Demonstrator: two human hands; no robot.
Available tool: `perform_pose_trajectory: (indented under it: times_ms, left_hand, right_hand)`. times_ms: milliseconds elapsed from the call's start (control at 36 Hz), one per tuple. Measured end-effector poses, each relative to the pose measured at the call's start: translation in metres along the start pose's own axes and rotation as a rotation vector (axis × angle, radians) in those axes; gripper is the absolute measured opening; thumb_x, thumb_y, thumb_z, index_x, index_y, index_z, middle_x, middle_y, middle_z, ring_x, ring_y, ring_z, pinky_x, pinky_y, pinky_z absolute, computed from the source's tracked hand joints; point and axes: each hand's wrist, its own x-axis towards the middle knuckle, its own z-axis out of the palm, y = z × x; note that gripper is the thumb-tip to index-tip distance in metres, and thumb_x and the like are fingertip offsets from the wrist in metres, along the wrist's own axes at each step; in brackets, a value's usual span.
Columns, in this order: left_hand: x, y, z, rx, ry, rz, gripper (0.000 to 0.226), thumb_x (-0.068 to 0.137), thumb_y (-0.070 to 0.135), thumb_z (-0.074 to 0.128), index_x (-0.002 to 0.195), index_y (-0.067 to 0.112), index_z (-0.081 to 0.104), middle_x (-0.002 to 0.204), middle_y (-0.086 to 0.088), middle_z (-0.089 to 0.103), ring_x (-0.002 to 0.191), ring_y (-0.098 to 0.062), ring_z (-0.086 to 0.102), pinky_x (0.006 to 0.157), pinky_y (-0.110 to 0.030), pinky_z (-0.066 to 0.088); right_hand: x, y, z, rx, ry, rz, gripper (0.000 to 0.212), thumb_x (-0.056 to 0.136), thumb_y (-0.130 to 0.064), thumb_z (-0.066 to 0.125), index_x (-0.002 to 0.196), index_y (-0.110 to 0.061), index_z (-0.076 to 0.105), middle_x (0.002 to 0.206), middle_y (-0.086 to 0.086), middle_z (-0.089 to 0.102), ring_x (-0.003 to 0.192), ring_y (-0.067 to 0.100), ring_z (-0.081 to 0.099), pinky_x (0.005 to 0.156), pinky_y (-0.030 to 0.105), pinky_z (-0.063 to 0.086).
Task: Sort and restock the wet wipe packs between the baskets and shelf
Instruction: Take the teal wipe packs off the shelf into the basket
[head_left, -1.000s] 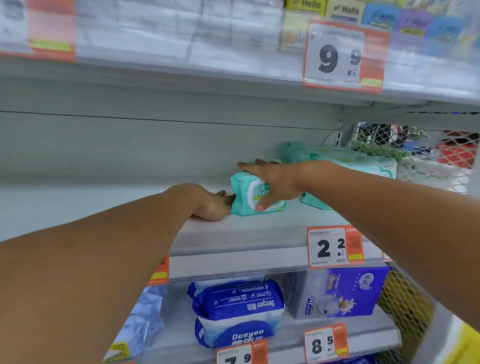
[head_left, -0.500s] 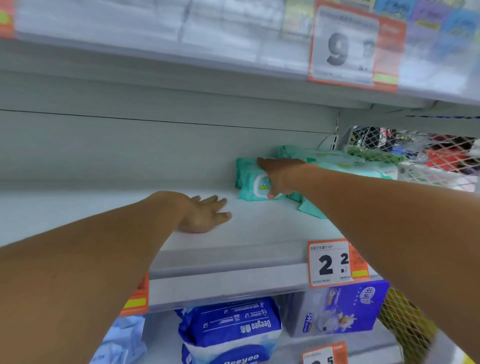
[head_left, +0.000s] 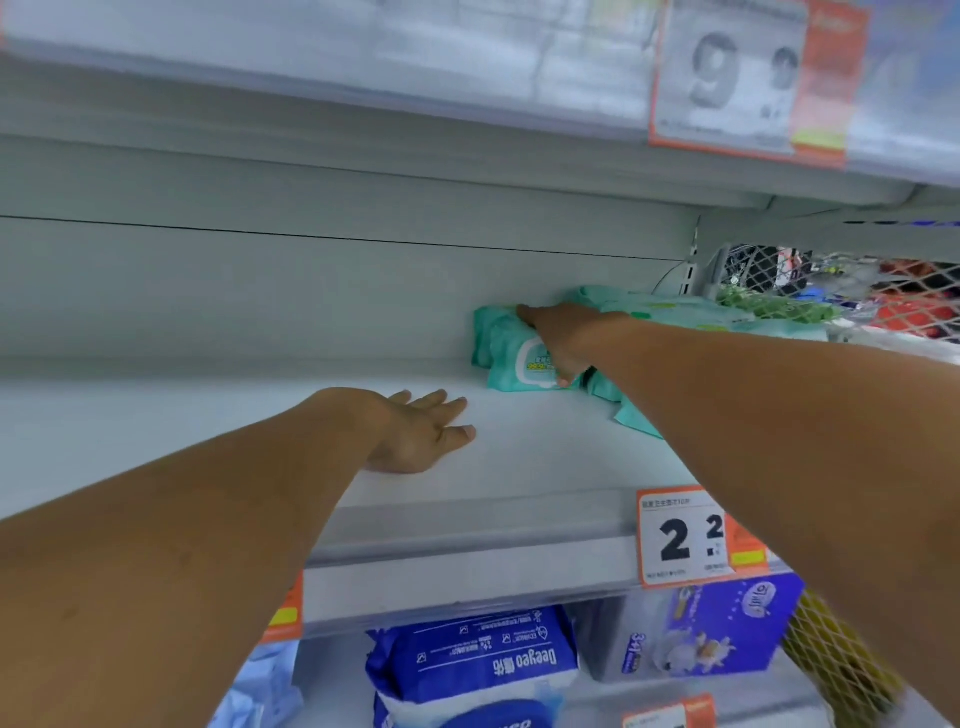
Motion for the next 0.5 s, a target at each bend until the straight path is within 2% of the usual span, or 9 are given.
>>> perform_pose_trajectory:
  times_ms: [56, 111, 167, 194, 250, 306, 361, 417, 500]
  left_hand:
    - [-0.001, 0.001, -0.001, 0.027, 0.001, -0.002, 0.056, 0.103, 0.055, 0.008, 0.152, 0.041, -0.014, 0.162, 0.014, -0.019, 0.152, -0.019, -0.011, 0.122, -0.047, -0.003]
    - [-0.002, 0.007, -0.004, 0.09, 0.006, -0.018, 0.053, 0.106, 0.048, 0.009, 0.154, 0.038, -0.011, 0.163, 0.011, -0.016, 0.152, -0.02, -0.006, 0.122, -0.045, -0.001]
    - [-0.01, 0.018, -0.011, 0.123, 0.066, -0.058, 0.052, 0.107, 0.041, 0.014, 0.157, 0.03, 0.008, 0.165, 0.005, 0.004, 0.151, -0.023, 0.012, 0.122, -0.042, 0.012]
    - [-0.015, 0.023, -0.013, 0.121, 0.142, -0.057, 0.05, 0.107, 0.038, 0.021, 0.155, 0.025, 0.027, 0.162, 0.0, 0.023, 0.146, -0.025, 0.029, 0.118, -0.039, 0.026]
    - [-0.033, 0.038, -0.015, 0.087, 0.358, 0.002, 0.038, 0.101, 0.03, 0.04, 0.127, 0.015, 0.062, 0.136, -0.009, 0.058, 0.121, -0.029, 0.055, 0.094, -0.03, 0.045]
    - [-0.059, 0.055, -0.006, -0.1, 0.606, 0.129, 0.029, 0.095, 0.031, 0.05, 0.099, 0.011, 0.072, 0.109, -0.012, 0.07, 0.102, -0.032, 0.063, 0.084, -0.031, 0.05]
    - [-0.098, 0.079, 0.025, -0.353, 0.889, 0.337, 0.026, 0.09, 0.032, 0.052, 0.086, 0.016, 0.071, 0.085, -0.004, 0.072, 0.083, -0.028, 0.066, 0.077, -0.036, 0.053]
    - [-0.134, 0.104, 0.078, -0.537, 1.069, 0.425, 0.023, 0.088, 0.032, 0.05, 0.083, 0.018, 0.068, 0.074, 0.004, 0.069, 0.074, -0.021, 0.063, 0.071, -0.034, 0.05]
    - [-0.165, 0.122, 0.181, -0.661, 0.992, 0.355, 0.018, 0.087, 0.026, 0.054, 0.08, 0.014, 0.065, 0.076, 0.002, 0.066, 0.076, -0.02, 0.061, 0.073, -0.038, 0.049]
  right_hand:
    - [-0.009, -0.002, -0.001, 0.02, 0.042, 0.014, 0.106, 0.081, -0.003, 0.074, 0.159, -0.016, 0.004, 0.148, 0.012, 0.043, 0.132, 0.033, 0.047, 0.1, 0.042, 0.046]
    - [-0.028, -0.006, -0.007, 0.077, 0.139, 0.012, 0.093, 0.085, 0.008, 0.058, 0.159, -0.012, 0.005, 0.161, 0.011, 0.024, 0.145, 0.03, 0.03, 0.113, 0.043, 0.037]
    - [-0.061, -0.01, -0.017, 0.165, 0.262, -0.02, 0.089, 0.085, 0.009, 0.055, 0.159, -0.014, 0.012, 0.165, 0.008, 0.015, 0.15, 0.026, 0.021, 0.118, 0.041, 0.031]
    - [-0.082, -0.01, -0.018, 0.212, 0.334, -0.034, 0.083, 0.085, 0.006, 0.057, 0.157, -0.015, 0.021, 0.164, 0.008, 0.02, 0.149, 0.026, 0.026, 0.117, 0.04, 0.032]
    - [-0.129, -0.009, -0.01, 0.348, 0.538, -0.036, 0.061, 0.087, -0.006, 0.062, 0.144, -0.018, 0.048, 0.152, 0.008, 0.044, 0.135, 0.03, 0.047, 0.108, 0.042, 0.042]
    - [-0.185, -0.014, 0.015, 0.576, 0.773, -0.037, 0.036, 0.086, -0.019, 0.063, 0.122, -0.018, 0.066, 0.124, 0.006, 0.066, 0.109, 0.029, 0.063, 0.092, 0.042, 0.052]
    - [-0.241, -0.031, 0.052, 0.869, 0.916, -0.005, 0.02, 0.088, -0.022, 0.062, 0.105, -0.016, 0.069, 0.097, 0.002, 0.07, 0.085, 0.017, 0.067, 0.073, 0.034, 0.056]
    - [-0.288, -0.055, 0.103, 1.086, 0.929, 0.103, 0.008, 0.091, -0.023, 0.061, 0.093, -0.018, 0.067, 0.081, -0.003, 0.068, 0.07, 0.008, 0.063, 0.064, 0.026, 0.051]
    - [-0.34, -0.1, 0.192, 1.203, 0.718, 0.307, 0.009, 0.091, -0.023, 0.061, 0.083, -0.02, 0.063, 0.07, -0.005, 0.063, 0.062, 0.006, 0.057, 0.065, 0.035, 0.052]
